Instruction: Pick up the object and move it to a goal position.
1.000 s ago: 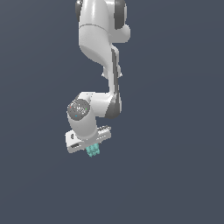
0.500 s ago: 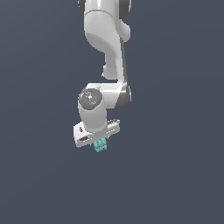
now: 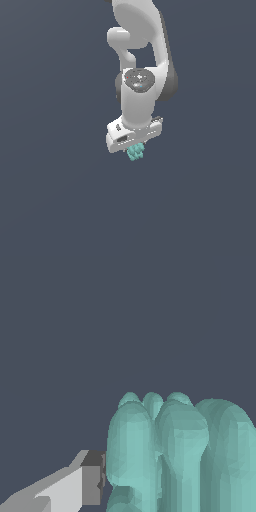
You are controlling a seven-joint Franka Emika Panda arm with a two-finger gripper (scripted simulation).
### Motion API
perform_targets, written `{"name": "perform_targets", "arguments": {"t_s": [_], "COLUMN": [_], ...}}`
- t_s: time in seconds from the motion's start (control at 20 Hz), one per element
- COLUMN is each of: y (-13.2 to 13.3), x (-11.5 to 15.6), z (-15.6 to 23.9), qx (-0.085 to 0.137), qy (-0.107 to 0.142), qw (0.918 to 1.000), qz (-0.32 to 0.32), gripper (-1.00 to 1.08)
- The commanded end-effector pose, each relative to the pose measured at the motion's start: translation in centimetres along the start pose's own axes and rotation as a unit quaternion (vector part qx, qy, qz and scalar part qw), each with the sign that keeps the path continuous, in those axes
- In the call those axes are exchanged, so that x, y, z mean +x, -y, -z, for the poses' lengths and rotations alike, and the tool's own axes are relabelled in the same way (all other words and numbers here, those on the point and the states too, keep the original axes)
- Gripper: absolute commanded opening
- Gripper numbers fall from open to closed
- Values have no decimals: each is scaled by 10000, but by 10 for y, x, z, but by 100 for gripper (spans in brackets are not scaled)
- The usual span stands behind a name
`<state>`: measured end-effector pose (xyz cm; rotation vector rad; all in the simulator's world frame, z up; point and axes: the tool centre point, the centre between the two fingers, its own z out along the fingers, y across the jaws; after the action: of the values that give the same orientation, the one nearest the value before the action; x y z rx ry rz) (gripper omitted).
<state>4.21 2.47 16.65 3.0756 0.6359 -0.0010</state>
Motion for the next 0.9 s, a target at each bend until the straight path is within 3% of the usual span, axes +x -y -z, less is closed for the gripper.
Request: {"name": "perform_targets", "arguments": {"t_s": [0.0, 0.55, 0.85], "y": [24, 128, 171], "x": [3, 18, 26], "z": [21, 110, 148], "qx": [-5, -9, -3], "qy": [1, 1, -2], "qw": [10000, 10000, 10000], "qz": [-1, -1, -3], "gripper": [-100, -100, -100]}}
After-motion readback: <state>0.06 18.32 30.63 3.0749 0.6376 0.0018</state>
